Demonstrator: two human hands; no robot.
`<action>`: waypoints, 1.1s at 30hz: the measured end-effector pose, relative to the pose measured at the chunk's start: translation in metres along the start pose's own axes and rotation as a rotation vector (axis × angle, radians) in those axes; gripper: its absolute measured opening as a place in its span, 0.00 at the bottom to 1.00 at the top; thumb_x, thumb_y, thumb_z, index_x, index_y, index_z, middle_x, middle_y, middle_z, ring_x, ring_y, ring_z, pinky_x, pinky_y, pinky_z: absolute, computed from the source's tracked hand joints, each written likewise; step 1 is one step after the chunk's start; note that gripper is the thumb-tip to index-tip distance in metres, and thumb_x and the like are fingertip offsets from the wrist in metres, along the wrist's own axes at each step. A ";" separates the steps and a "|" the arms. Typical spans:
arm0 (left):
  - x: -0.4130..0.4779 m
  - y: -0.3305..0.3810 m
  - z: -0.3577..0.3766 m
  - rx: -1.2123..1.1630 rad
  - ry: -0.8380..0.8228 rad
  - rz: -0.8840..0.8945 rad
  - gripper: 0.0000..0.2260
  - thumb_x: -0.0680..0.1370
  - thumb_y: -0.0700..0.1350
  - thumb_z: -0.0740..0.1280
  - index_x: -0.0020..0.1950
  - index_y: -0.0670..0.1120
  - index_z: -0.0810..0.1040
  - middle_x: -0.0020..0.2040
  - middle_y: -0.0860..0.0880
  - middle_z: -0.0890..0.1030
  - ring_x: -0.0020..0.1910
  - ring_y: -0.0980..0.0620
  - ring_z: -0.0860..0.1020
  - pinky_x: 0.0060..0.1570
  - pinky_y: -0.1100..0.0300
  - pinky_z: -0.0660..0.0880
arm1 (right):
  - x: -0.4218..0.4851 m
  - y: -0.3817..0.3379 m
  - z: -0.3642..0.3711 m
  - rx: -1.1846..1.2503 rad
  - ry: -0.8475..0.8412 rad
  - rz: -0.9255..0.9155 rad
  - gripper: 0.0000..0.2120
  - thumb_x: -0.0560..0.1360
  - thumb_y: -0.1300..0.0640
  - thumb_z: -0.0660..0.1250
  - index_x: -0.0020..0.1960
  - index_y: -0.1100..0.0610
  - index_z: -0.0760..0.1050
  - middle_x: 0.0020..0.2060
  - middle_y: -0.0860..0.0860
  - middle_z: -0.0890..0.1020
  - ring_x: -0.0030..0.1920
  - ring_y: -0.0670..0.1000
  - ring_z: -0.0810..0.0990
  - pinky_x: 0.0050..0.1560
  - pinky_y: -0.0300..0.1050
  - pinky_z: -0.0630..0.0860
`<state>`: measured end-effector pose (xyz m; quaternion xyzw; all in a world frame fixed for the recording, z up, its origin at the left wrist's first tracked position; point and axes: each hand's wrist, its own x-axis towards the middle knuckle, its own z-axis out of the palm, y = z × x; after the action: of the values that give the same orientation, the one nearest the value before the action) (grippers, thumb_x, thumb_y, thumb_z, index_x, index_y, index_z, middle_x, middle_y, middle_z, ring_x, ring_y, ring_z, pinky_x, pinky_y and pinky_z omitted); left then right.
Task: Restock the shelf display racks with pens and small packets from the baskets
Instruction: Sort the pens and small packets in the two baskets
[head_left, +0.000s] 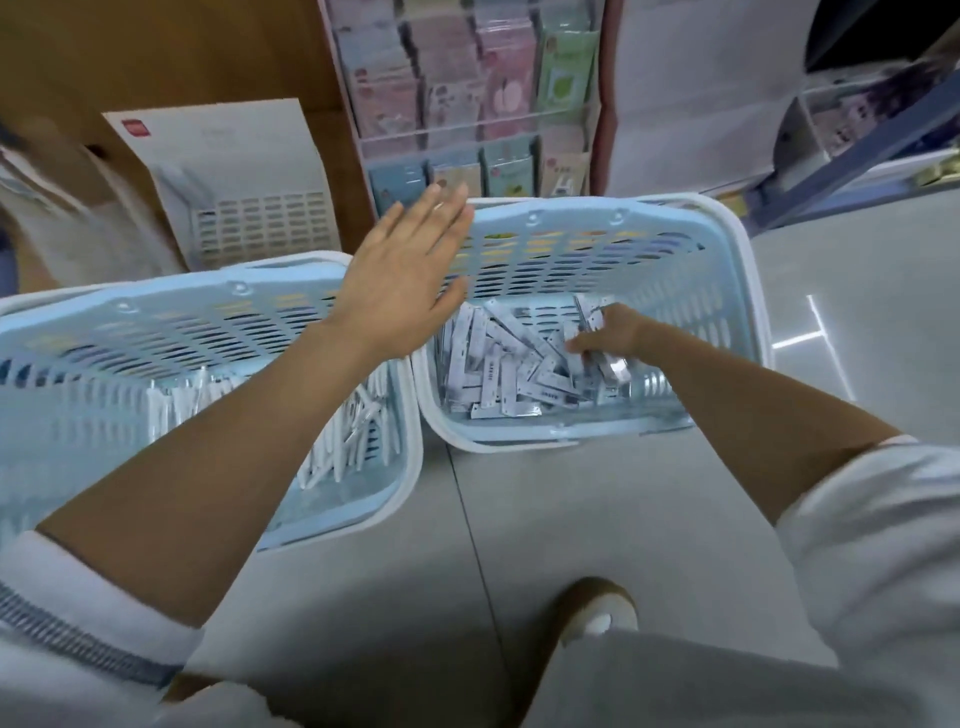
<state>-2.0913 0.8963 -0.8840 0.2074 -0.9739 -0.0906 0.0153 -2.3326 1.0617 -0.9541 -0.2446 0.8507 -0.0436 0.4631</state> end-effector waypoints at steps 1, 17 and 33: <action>-0.001 0.000 0.000 0.001 0.002 0.004 0.30 0.80 0.56 0.47 0.79 0.44 0.55 0.80 0.47 0.53 0.79 0.48 0.51 0.76 0.49 0.49 | 0.005 0.002 0.003 -0.060 -0.003 0.002 0.23 0.68 0.47 0.75 0.50 0.65 0.76 0.44 0.59 0.80 0.43 0.57 0.78 0.40 0.44 0.72; -0.001 -0.006 0.003 -0.152 0.118 0.023 0.25 0.82 0.53 0.51 0.77 0.46 0.63 0.79 0.49 0.58 0.78 0.50 0.56 0.70 0.52 0.60 | 0.006 -0.017 0.004 -0.229 0.330 -0.242 0.17 0.71 0.49 0.72 0.57 0.54 0.77 0.62 0.54 0.76 0.61 0.55 0.74 0.61 0.47 0.71; 0.025 0.003 -0.001 -0.133 0.036 0.030 0.23 0.83 0.50 0.56 0.77 0.47 0.61 0.78 0.47 0.61 0.75 0.43 0.61 0.70 0.46 0.60 | 0.006 0.002 -0.004 0.183 0.383 0.144 0.18 0.79 0.62 0.58 0.68 0.62 0.67 0.66 0.60 0.69 0.63 0.60 0.72 0.54 0.42 0.68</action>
<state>-2.1156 0.8887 -0.8825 0.1930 -0.9683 -0.1513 0.0478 -2.3394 1.0599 -0.9573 -0.1274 0.9309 -0.1332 0.3155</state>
